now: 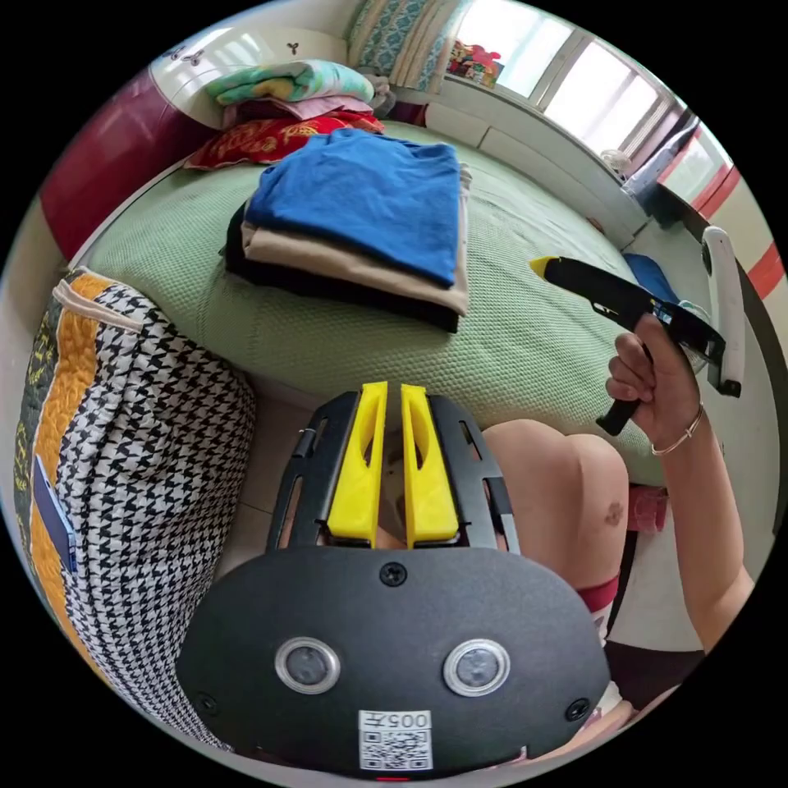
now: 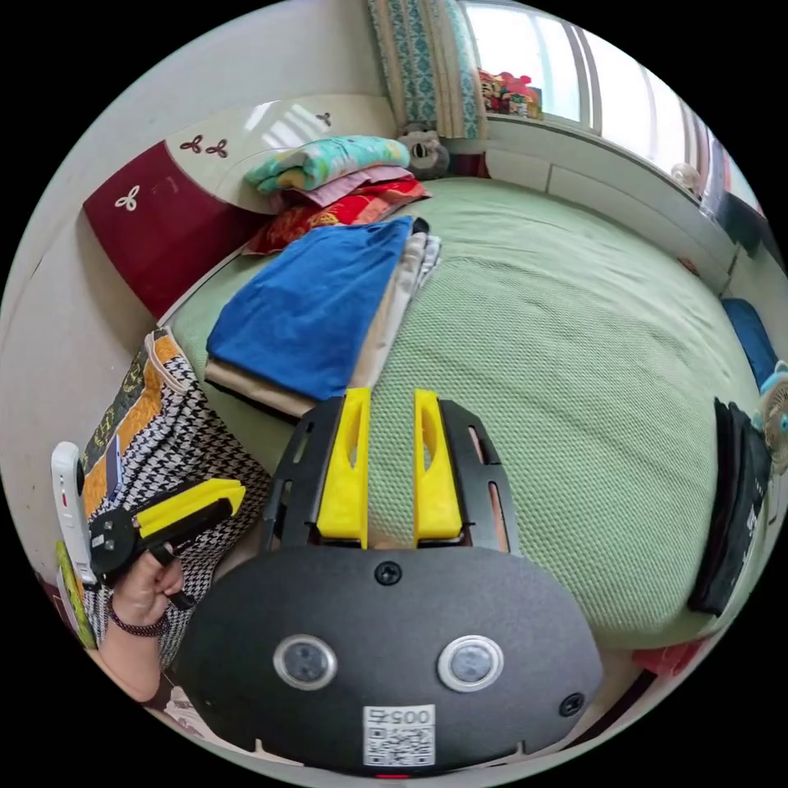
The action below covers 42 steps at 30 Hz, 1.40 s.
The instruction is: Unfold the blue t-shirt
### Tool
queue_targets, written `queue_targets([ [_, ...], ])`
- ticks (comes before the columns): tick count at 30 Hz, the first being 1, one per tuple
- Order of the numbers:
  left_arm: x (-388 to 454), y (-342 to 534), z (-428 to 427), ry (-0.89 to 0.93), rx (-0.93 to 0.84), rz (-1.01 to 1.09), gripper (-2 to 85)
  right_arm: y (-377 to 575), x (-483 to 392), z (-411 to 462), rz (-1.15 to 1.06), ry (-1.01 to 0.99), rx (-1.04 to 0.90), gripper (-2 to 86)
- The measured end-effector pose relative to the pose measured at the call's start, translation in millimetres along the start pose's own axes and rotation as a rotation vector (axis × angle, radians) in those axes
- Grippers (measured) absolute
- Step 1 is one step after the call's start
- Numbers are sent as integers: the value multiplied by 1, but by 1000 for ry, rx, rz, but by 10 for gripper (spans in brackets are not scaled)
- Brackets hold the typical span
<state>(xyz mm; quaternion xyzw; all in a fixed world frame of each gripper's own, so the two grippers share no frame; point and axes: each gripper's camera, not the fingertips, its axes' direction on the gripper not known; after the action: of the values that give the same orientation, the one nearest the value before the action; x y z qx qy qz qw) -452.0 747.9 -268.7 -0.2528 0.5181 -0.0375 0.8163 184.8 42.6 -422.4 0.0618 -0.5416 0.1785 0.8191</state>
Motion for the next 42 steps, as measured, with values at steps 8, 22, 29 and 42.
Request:
queue_targets([
  [8,-33,-10,-22,13,50,39,61,-38,-41,58,-43,-78,-49,72],
  [22,-23,-51,-53,24,196,232,126,-88,-44,79,-44,-119,-116,-6],
  [29,-4,-83,-48,-102,200,257,56,-123,-44,68,-37,-200,-147,-5],
  [42,-10,-82,-83,-67,278,222,15,-194,20,101,196,-298,-151,109],
])
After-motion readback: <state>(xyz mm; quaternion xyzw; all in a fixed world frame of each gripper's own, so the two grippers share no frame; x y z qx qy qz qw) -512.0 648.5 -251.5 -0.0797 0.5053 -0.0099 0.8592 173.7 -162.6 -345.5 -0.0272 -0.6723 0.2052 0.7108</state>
